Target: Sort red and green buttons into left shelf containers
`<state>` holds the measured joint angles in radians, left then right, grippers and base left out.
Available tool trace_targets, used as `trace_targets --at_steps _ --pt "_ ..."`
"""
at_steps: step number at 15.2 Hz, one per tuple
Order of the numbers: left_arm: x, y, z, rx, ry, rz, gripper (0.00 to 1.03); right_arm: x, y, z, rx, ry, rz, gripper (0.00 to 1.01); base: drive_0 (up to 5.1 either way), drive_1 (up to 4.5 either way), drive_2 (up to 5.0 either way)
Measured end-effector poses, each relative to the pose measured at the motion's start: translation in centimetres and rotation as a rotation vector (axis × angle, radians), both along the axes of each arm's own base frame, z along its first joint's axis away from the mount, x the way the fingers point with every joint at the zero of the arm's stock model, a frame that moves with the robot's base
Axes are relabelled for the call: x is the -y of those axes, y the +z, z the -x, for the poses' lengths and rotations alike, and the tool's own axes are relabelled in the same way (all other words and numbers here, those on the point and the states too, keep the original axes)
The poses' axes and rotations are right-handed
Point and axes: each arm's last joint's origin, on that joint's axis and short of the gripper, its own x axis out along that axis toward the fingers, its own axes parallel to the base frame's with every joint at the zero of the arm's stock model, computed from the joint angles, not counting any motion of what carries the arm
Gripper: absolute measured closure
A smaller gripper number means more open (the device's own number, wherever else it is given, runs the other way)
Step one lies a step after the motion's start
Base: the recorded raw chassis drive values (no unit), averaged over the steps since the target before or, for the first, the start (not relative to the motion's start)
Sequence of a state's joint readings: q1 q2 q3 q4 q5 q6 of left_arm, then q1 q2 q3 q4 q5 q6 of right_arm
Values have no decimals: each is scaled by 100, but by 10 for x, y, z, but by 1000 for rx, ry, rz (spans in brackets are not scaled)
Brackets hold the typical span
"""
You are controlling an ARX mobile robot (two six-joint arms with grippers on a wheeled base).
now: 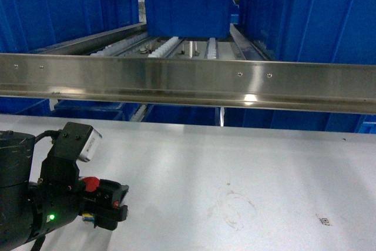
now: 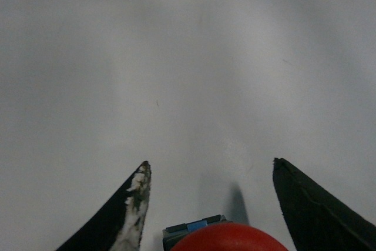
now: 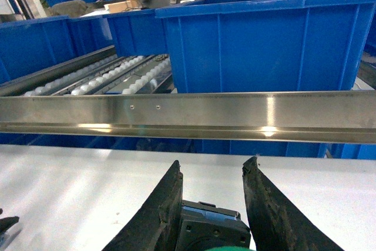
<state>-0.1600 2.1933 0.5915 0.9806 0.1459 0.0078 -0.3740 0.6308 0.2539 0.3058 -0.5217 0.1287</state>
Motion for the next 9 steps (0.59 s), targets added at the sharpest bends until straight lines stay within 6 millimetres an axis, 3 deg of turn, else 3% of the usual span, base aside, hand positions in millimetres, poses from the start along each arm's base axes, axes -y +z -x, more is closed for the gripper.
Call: trace_targets --at_steps 3,6,9 --pt "-2 -2 4 -17 16 -13 73 0 0 0 0 0 0 73 0 0 0" --pt "-17 30 11 -45 46 27 74 0 0 0 0 0 0 73 0 0 0" --pt "-25 96 16 149 20 102 74 0 0 0 0 0 0 73 0 0 0"
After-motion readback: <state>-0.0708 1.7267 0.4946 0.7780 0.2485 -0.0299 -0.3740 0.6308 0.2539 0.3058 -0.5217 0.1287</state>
